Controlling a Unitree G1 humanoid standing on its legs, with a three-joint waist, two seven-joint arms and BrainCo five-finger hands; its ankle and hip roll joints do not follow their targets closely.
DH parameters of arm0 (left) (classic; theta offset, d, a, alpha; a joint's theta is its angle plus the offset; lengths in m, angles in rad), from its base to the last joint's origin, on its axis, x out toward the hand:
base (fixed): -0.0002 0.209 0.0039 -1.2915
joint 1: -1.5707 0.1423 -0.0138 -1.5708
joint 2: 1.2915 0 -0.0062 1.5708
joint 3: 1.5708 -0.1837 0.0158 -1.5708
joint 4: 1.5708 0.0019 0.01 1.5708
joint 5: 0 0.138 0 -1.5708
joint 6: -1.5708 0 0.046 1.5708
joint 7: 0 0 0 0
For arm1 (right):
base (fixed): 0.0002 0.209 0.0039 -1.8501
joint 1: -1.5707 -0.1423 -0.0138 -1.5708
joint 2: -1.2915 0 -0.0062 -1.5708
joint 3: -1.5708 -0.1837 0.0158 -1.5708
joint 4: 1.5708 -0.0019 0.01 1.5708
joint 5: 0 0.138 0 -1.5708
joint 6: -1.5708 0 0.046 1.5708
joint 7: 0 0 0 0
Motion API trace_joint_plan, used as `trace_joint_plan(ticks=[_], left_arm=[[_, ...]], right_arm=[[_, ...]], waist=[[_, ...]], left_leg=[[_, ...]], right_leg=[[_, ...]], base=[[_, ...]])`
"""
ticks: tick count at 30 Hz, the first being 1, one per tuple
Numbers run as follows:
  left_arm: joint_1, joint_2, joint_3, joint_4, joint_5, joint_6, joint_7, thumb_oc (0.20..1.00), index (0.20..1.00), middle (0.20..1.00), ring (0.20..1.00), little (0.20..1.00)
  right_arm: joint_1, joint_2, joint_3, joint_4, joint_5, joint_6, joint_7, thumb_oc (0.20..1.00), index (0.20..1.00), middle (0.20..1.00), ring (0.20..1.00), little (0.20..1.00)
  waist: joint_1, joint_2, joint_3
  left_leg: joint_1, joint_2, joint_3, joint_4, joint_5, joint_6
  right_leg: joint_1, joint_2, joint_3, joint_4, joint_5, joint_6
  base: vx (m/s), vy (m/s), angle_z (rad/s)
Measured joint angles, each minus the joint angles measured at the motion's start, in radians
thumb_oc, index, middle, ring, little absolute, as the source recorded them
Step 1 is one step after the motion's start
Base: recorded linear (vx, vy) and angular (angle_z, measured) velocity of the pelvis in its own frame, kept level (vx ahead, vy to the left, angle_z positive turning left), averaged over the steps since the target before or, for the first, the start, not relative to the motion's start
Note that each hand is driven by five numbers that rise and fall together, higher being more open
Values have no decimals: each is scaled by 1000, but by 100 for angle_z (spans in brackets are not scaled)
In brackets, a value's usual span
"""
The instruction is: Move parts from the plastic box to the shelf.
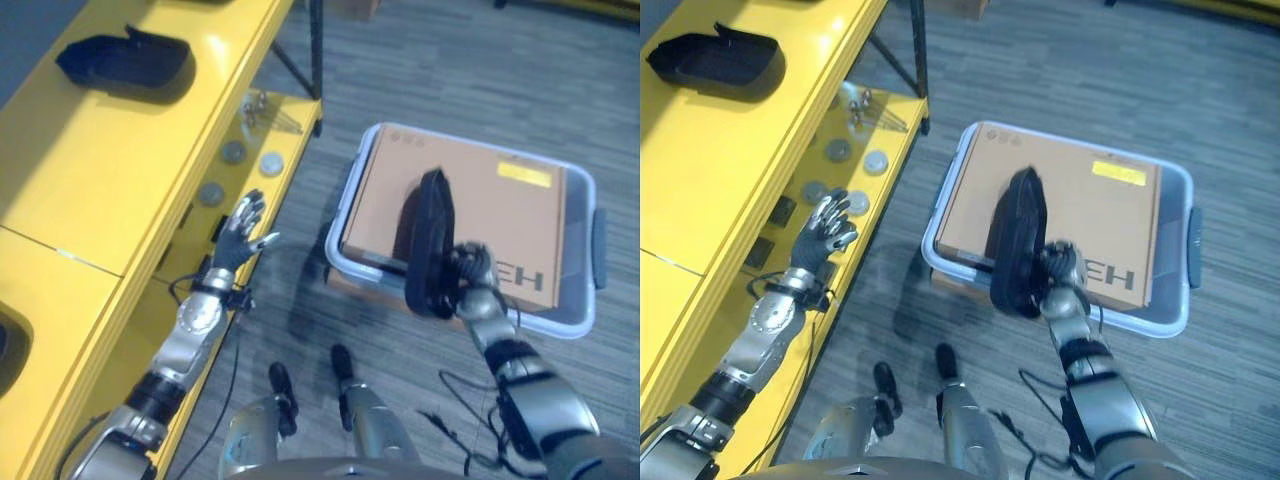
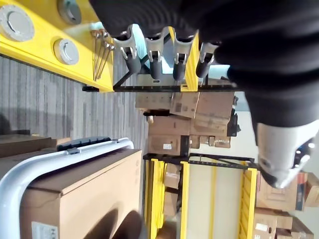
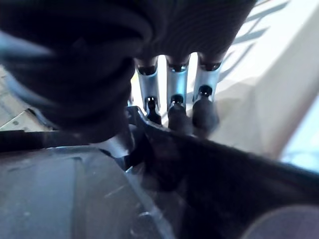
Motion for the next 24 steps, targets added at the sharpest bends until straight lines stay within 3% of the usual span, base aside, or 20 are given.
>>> trace_joint_plan(ticks=[7,10,21,24], left_arm=[[65,60,91,5,75,35,-29,1000,1000,1000,1000,1000],[-5,63,72,19,176,57,-31,1000,1000,1000,1000,1000],[-97,13,-28,21,195,81,-117,1000,1000,1000,1000,1000],[-160,16,-99,21,170,92,-143,1000,1000,1000,1000,1000]], right_arm=[[330,-28,-119,-320,-90,4,41,200,200,200,200,200],[366,-59,-202,-435,-130,5,41,200,200,200,200,200],[423,-189,-308,-828,-361,-45,73,200,200,200,200,200],[440,-299,-311,-890,-443,-46,76,200,200,200,200,200]], waist=[[-71,-49,-70],[-109,-47,-79],[-130,-3,-138],[-145,2,-154]], left_leg=[[93,20,73,23,-54,-4],[128,18,84,29,-66,0],[211,21,93,24,-86,-5],[209,18,90,24,-88,-7]], right_leg=[[102,9,44,-67,17,-8],[142,6,57,-79,29,-17],[229,7,63,-94,17,-6],[229,3,61,-93,17,-5]], base=[[39,-7,-32],[-3,-7,-11],[8,0,-1],[1,10,4]])
